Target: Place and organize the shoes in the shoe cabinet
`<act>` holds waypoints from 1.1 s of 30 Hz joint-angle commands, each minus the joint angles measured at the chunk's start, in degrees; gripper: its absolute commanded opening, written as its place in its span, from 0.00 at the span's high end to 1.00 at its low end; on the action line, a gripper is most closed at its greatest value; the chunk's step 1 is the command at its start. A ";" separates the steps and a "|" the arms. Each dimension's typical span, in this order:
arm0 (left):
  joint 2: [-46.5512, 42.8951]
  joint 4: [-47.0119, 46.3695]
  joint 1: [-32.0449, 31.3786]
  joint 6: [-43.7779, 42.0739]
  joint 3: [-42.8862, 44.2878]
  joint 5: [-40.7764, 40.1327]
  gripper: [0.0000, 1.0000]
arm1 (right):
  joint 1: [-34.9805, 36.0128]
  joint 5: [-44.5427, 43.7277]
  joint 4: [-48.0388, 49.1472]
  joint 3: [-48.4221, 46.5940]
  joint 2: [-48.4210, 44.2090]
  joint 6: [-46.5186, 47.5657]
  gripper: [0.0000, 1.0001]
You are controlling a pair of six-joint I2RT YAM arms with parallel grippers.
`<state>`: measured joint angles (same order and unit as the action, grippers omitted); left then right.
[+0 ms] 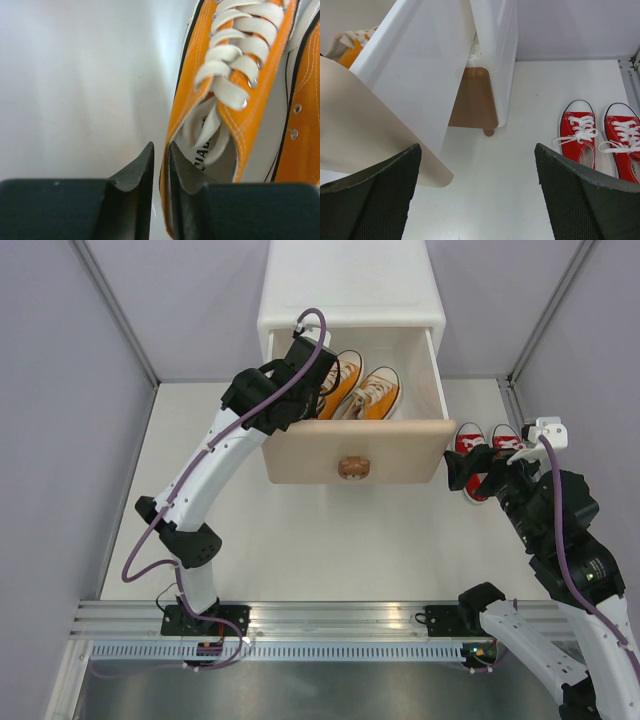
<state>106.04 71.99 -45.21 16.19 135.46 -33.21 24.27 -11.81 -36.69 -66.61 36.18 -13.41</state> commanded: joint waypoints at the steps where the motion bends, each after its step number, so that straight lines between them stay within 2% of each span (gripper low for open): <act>1: 0.75 -0.44 -0.49 -0.72 1.65 -2.91 0.75 | 0.34 0.65 2.85 -1.24 0.64 0.14 0.02; 4: 0.84 -0.53 -0.49 -0.72 1.74 -2.65 0.69 | 0.34 0.65 2.76 -1.33 0.73 0.14 0.02; 6: 0.75 -0.53 -0.49 -0.63 1.74 -2.30 0.68 | 0.34 0.65 2.85 -1.33 0.64 0.14 0.02; 18: -1.62 -2.90 -0.49 0.60 2.00 0.07 0.38 | 0.25 0.92 2.94 -1.68 0.47 -0.13 0.02; 21: -2.33 -4.04 -0.49 0.78 2.00 1.13 0.35 | 0.34 0.92 3.02 -1.77 0.29 -0.21 0.02; 27: -3.47 -5.89 -0.49 1.13 2.00 3.06 0.21 | 0.34 0.74 3.02 -2.03 -0.15 -0.30 0.02; 33: -4.26 -7.12 -0.49 1.57 1.91 4.65 0.15 | 0.34 0.83 3.11 -2.39 -0.41 -0.21 0.02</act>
<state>105.14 66.92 -46.04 16.91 135.61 -28.34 24.27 -11.42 -36.29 -66.81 36.32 -13.47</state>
